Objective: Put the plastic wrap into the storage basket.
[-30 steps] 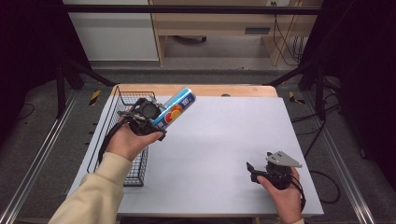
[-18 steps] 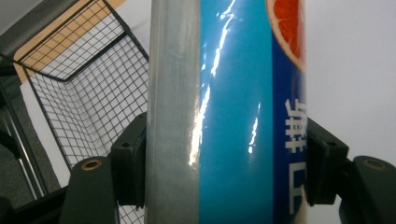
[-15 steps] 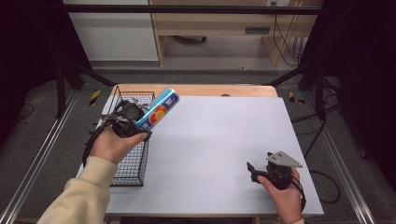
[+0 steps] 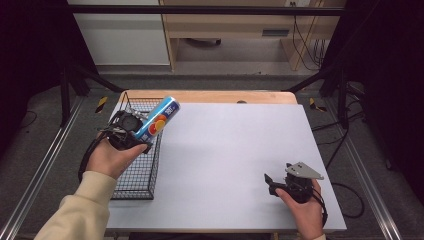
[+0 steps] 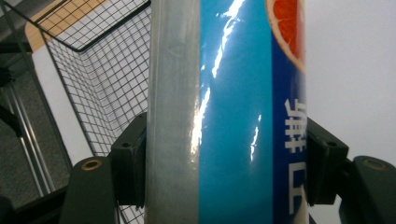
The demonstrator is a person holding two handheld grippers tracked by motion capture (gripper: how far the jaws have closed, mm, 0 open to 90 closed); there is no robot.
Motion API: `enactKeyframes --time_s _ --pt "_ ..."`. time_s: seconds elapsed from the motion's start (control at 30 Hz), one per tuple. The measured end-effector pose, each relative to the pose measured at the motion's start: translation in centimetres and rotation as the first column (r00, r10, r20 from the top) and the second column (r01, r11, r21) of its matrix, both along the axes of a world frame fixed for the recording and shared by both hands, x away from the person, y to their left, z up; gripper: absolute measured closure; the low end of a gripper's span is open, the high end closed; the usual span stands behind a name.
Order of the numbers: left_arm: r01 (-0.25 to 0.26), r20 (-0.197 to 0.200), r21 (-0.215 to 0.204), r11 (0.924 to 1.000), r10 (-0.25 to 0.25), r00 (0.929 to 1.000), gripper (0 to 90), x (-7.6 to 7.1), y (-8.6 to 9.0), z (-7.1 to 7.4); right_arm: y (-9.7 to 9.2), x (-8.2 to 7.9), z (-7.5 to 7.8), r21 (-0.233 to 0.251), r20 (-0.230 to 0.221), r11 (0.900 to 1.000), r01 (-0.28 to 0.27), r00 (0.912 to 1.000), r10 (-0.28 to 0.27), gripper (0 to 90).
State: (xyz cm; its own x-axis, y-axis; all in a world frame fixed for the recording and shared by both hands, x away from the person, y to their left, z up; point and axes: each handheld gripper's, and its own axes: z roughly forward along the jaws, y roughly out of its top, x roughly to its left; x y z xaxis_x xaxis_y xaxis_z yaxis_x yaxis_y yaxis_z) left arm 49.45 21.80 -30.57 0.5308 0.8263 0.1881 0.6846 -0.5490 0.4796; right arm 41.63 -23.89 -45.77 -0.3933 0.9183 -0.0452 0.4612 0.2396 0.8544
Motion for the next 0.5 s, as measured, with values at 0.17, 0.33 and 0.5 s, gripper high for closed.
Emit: enactKeyframes --time_s 0.17,0.33,0.5 --pt "-0.007 -0.004 0.004 1.0 0.007 1.0 31.9 -0.1 0.6 -0.1 0.0 0.0 0.0 0.0 -0.001 1.0 -0.001 1.0 0.001 14.4" --pt "-0.026 -0.01 0.005 0.9997 0.026 0.9996 31.9 -0.2 1.4 -0.6 0.0 0.0 0.0 -0.001 0.002 1.0 -0.003 1.0 0.003 14.4" --pt "-0.033 -0.024 0.015 0.9993 0.033 0.9992 31.9 -0.4 1.8 -1.1 0.1 0.0 0.0 -0.003 0.003 1.0 -0.006 1.0 0.006 14.4"
